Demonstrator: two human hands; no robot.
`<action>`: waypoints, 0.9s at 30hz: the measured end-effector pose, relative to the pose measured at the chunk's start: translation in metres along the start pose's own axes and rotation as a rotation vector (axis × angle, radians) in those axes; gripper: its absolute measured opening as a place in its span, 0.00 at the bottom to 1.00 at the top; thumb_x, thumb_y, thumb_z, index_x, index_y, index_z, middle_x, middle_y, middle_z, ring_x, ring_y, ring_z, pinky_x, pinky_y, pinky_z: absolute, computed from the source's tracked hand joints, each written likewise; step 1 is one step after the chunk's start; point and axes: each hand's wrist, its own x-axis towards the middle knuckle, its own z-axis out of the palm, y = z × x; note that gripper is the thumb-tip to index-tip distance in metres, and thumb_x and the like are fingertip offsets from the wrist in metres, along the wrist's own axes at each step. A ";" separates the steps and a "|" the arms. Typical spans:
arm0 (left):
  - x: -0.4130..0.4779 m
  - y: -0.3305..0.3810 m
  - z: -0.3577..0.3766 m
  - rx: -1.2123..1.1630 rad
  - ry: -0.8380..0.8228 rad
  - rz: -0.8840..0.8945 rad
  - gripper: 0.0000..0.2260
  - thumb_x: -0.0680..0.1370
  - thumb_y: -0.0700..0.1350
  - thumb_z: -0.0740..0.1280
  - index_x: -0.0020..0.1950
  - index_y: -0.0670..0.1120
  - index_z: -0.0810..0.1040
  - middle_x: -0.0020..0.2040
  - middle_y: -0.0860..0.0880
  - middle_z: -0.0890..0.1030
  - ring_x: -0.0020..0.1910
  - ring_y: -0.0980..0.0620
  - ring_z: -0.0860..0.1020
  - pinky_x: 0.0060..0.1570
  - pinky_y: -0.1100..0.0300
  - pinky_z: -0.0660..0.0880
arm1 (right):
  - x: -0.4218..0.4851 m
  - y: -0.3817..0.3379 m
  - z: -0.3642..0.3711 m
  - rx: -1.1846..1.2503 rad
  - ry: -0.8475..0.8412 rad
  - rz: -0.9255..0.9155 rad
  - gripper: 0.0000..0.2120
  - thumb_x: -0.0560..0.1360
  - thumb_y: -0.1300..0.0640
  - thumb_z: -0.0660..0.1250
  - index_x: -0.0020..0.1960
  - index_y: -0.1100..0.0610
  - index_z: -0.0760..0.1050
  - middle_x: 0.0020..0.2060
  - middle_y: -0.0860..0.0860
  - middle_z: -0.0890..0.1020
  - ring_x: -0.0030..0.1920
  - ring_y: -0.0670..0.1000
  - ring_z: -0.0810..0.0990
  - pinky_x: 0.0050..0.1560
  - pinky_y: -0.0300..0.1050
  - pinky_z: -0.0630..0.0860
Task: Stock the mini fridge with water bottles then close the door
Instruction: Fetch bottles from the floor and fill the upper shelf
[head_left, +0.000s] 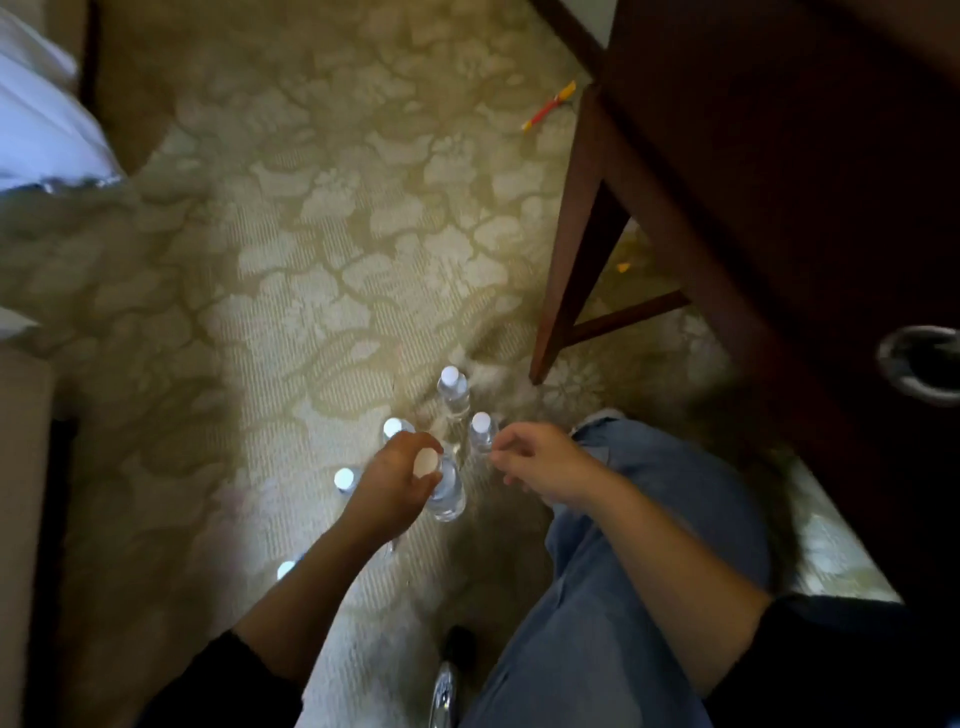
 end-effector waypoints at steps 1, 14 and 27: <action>-0.003 0.013 -0.011 0.003 0.002 0.046 0.07 0.76 0.38 0.66 0.52 0.40 0.78 0.48 0.50 0.77 0.44 0.57 0.73 0.45 0.73 0.67 | -0.009 -0.004 -0.001 0.010 0.020 -0.027 0.07 0.77 0.55 0.65 0.54 0.56 0.74 0.48 0.57 0.80 0.45 0.51 0.79 0.41 0.41 0.73; -0.054 0.188 -0.167 -0.088 0.034 0.564 0.06 0.75 0.39 0.68 0.51 0.46 0.76 0.40 0.54 0.77 0.33 0.63 0.73 0.34 0.71 0.67 | -0.154 -0.092 -0.032 -0.047 0.247 -0.468 0.30 0.70 0.54 0.73 0.69 0.46 0.66 0.59 0.40 0.75 0.57 0.34 0.73 0.55 0.31 0.70; -0.126 0.371 -0.225 -0.220 -0.129 0.947 0.05 0.76 0.43 0.67 0.50 0.51 0.78 0.42 0.51 0.79 0.40 0.55 0.78 0.38 0.66 0.74 | -0.328 -0.137 -0.103 0.019 0.577 -0.817 0.21 0.72 0.60 0.72 0.63 0.51 0.72 0.55 0.50 0.82 0.55 0.48 0.81 0.56 0.49 0.79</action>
